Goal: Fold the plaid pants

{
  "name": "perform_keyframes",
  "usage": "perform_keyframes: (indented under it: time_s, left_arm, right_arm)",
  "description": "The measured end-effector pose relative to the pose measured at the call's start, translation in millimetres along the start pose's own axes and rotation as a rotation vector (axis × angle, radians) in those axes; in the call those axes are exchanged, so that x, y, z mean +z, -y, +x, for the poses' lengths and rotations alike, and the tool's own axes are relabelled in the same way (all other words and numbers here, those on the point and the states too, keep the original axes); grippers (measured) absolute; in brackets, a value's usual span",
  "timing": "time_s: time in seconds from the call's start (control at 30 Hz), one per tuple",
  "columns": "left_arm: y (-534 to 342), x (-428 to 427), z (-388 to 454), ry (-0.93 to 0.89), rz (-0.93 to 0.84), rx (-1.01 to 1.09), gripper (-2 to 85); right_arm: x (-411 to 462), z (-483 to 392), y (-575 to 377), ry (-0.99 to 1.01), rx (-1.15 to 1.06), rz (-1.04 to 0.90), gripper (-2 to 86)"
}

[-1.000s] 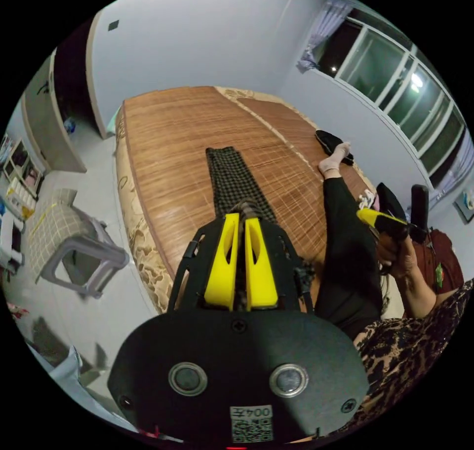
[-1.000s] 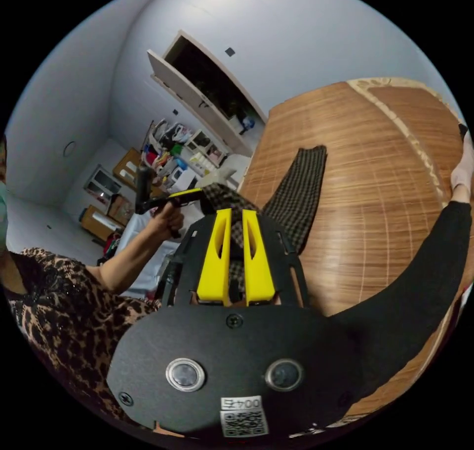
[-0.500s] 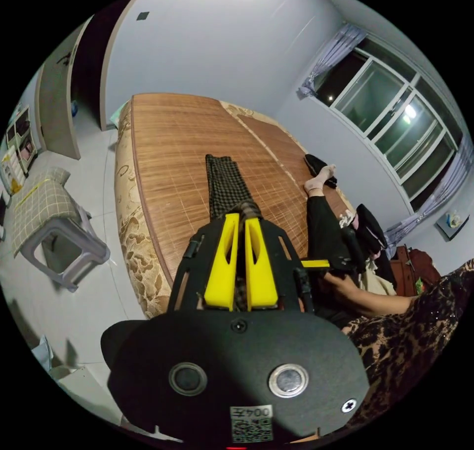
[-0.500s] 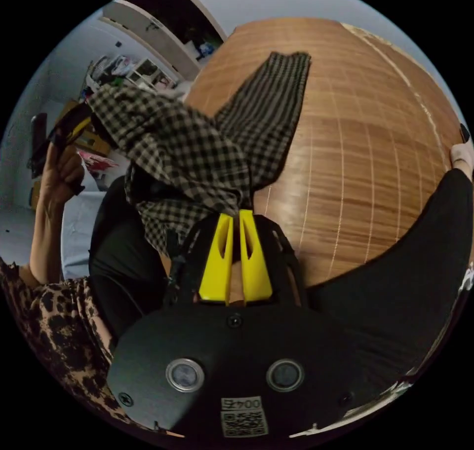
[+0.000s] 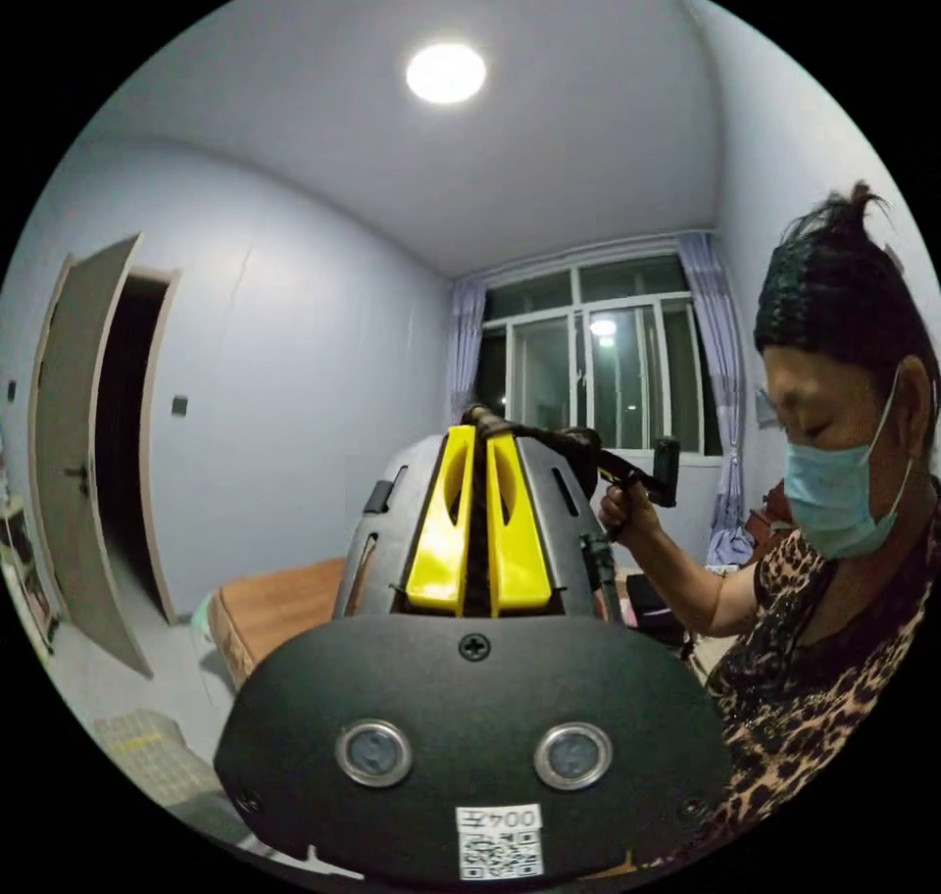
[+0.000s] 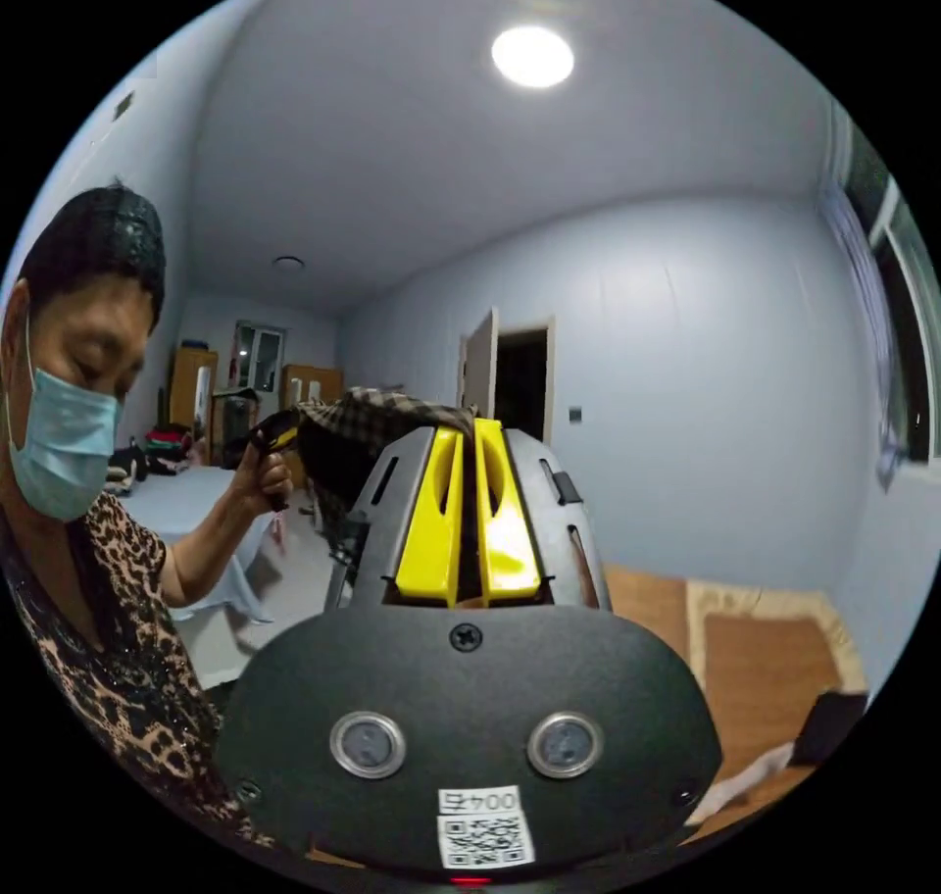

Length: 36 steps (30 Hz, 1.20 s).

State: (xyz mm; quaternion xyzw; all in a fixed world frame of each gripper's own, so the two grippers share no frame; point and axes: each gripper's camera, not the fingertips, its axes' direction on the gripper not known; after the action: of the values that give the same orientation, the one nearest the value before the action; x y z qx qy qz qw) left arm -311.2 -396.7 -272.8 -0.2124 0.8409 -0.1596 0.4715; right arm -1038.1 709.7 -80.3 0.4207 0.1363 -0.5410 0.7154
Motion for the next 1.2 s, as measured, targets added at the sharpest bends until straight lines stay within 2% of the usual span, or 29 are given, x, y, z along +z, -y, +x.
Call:
perform_keyframes:
  time_s: [0.17, 0.3, 0.43, 0.6, 0.7, 0.73, 0.77, 0.83, 0.87, 1.0, 1.2]
  left_arm:
    - [101.5, -54.1, 24.3, -0.118, 0.17, 0.03, 0.8]
    - [148.1, -73.9, 35.4, -0.11, 0.215, 0.089, 1.0]
    - [168.7, -55.7, 23.1, -0.019, 0.188, 0.127, 1.4]
    - [141.0, 29.3, -47.6, 0.168, 0.025, 0.069, 2.3]
    - [100.9, 119.6, -129.5, 0.322, -0.209, 0.0, 4.1]
    - [75.4, 158.4, -174.1, 0.343, -0.331, -0.064, 5.3]
    - [43.1, 192.2, -221.5, 0.327, -0.456, -0.159, 8.6]
    - [-12.9, 222.7, -285.5, 0.277, -0.586, -0.37, 13.3]
    - [-51.0, 231.3, -315.2, 0.213, -0.615, -0.477, 15.1]
    - [-150.8, 232.0, -351.1, 0.252, -0.708, -0.528, 16.3]
    - [-340.6, 202.9, -334.6, 0.214, -1.019, -0.585, 16.4]
  right_arm:
    - [-44.6, -57.1, 89.7, 0.011, -0.186, 0.197, 0.2]
    - [-58.8, -78.6, 124.7, 0.01, -0.251, 0.247, 0.3]
    - [-35.4, -63.7, 140.7, -0.02, -0.212, 0.188, 0.5]
    - [38.6, -3.5, 113.4, -0.135, -0.082, -0.002, 2.1]
    - [109.8, 59.2, 76.5, -0.222, 0.0, -0.214, 10.2]
    - [140.5, 90.3, 57.1, -0.275, 0.039, -0.33, 16.4]
    - [164.8, 122.4, 32.9, -0.291, 0.096, -0.437, 19.0]
    - [180.4, 165.6, -7.6, -0.265, 0.242, -0.517, 20.9]
    - [177.5, 183.4, -34.1, -0.239, 0.304, -0.498, 21.2]
    - [162.9, 200.7, -117.9, -0.268, 0.324, -0.51, 20.8]
    - [146.4, 188.0, -298.3, -0.17, 0.5, -0.686, 18.5]
